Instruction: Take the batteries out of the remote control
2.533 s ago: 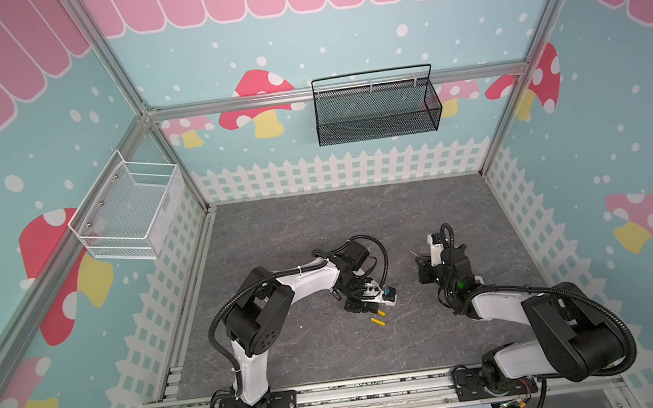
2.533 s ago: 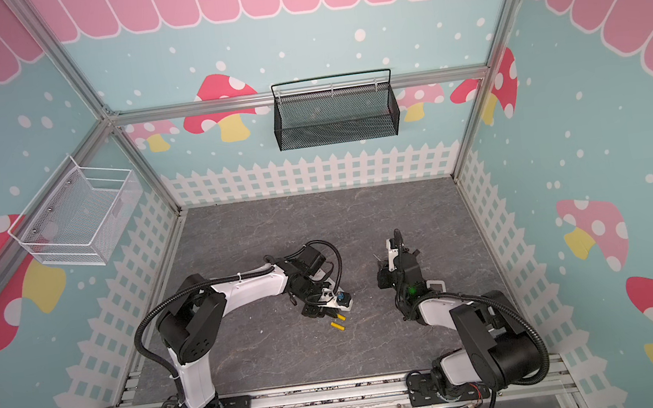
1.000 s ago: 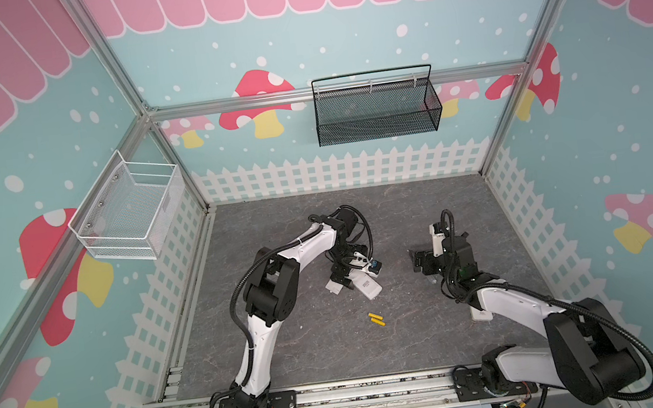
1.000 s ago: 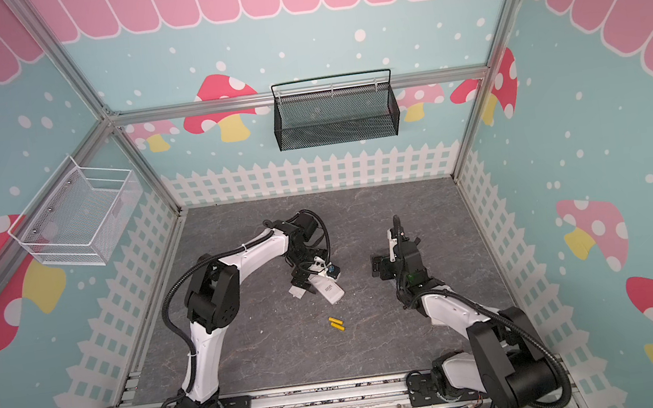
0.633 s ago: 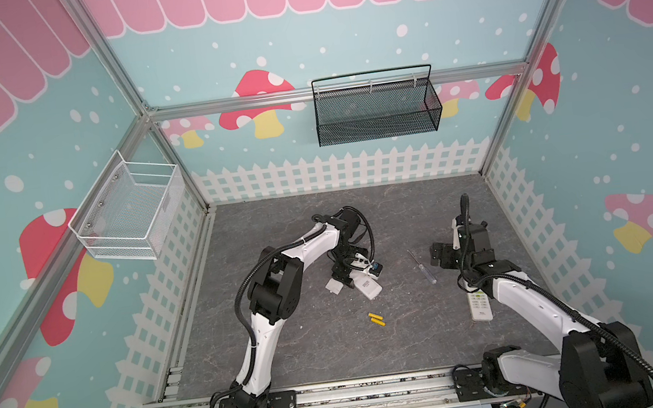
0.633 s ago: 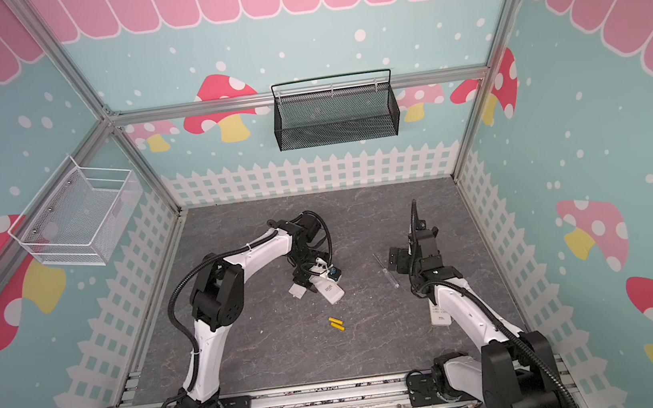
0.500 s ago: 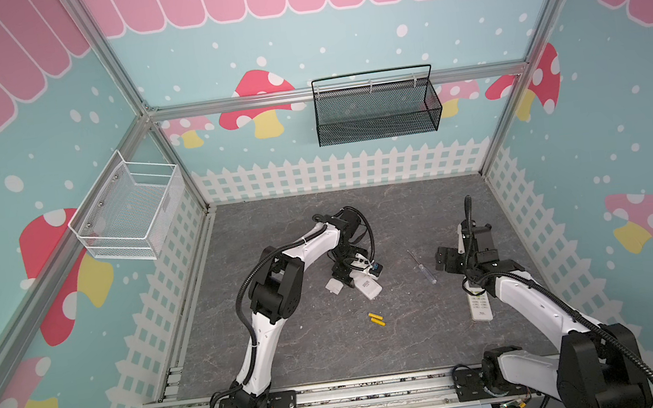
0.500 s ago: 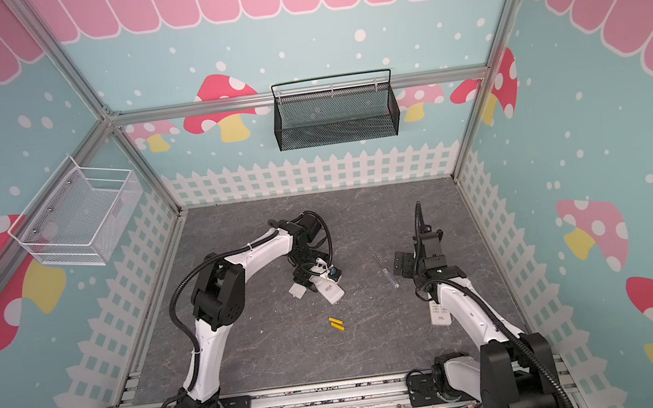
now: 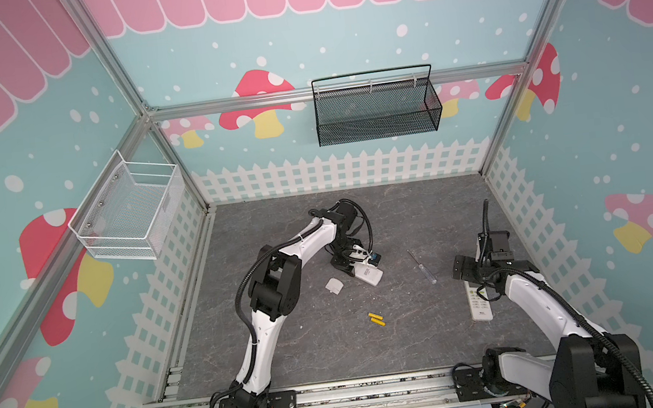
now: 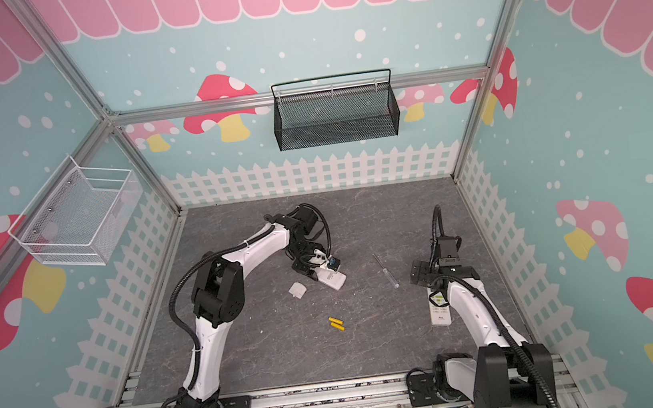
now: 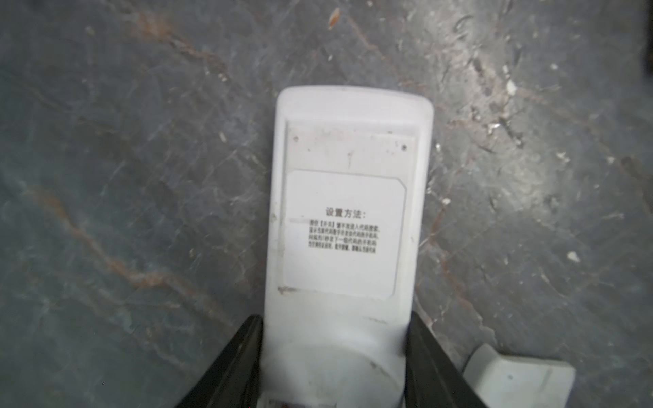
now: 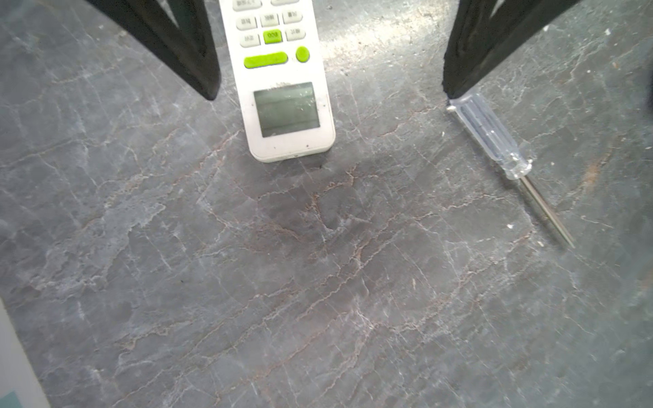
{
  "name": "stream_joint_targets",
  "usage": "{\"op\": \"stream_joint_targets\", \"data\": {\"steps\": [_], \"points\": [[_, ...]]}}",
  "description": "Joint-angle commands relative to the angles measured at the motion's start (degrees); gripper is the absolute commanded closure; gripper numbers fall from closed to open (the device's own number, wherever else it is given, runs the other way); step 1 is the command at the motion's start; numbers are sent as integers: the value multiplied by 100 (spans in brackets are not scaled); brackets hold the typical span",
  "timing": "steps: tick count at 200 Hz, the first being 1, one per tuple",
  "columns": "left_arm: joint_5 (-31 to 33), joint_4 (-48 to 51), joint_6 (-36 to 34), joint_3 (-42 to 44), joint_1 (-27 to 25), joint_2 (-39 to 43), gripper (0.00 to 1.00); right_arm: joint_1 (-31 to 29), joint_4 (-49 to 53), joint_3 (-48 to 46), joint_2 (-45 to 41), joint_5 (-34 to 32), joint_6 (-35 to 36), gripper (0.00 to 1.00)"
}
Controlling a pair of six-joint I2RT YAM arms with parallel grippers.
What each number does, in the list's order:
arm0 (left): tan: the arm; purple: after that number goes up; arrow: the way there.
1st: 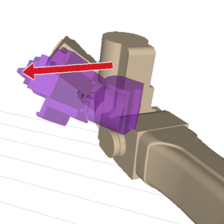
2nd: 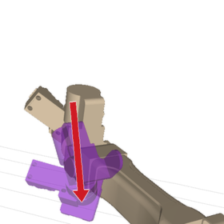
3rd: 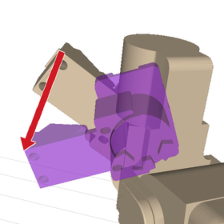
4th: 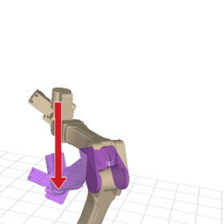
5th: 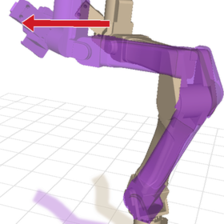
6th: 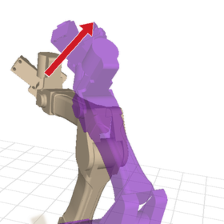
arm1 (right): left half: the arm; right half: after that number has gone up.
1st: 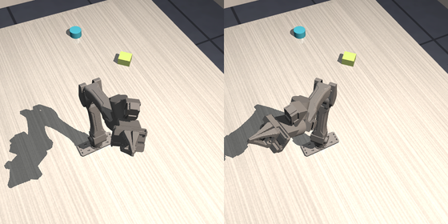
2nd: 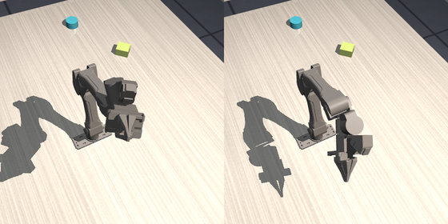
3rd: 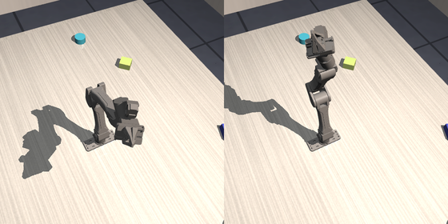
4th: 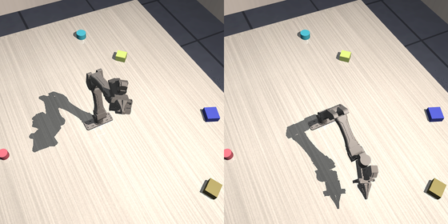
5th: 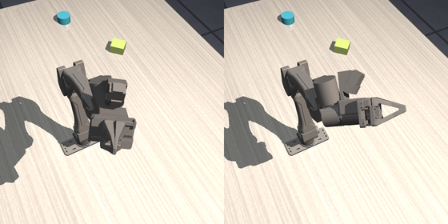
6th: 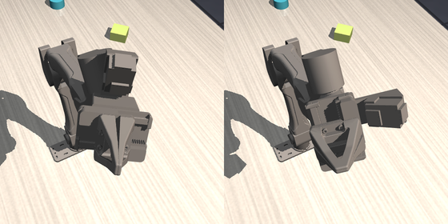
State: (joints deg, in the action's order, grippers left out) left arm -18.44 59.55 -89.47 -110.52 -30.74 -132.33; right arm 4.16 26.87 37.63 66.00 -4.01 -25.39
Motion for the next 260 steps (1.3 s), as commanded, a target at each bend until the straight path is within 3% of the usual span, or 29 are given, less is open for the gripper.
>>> {"op": "stream_joint_targets", "data": {"steps": [1, 43, 94, 150, 215, 260], "points": [[-12, -261, 315, -211, 280, 116, 50, 160, 383, 245, 202, -212, 182, 1], [130, -492, 1007, 252, 899, 785, 50, 392, 448, 272, 654, 354, 384, 1], [446, -1056, 1616, 2092, 1700, 2132, 50, 399, 424, 298, 1239, 381, 412, 1], [572, -1500, 2076, 3791, 2368, 3095, 50, 444, 458, 307, 1543, 329, 368, 3], [635, -1815, 2275, 4266, 2540, 3114, 48, 445, 416, 239, 1519, 456, 412, 21], [660, -1894, 2250, 4227, 2523, 3078, 30, 445, 386, 222, 1555, 544, 456, 33]]}}
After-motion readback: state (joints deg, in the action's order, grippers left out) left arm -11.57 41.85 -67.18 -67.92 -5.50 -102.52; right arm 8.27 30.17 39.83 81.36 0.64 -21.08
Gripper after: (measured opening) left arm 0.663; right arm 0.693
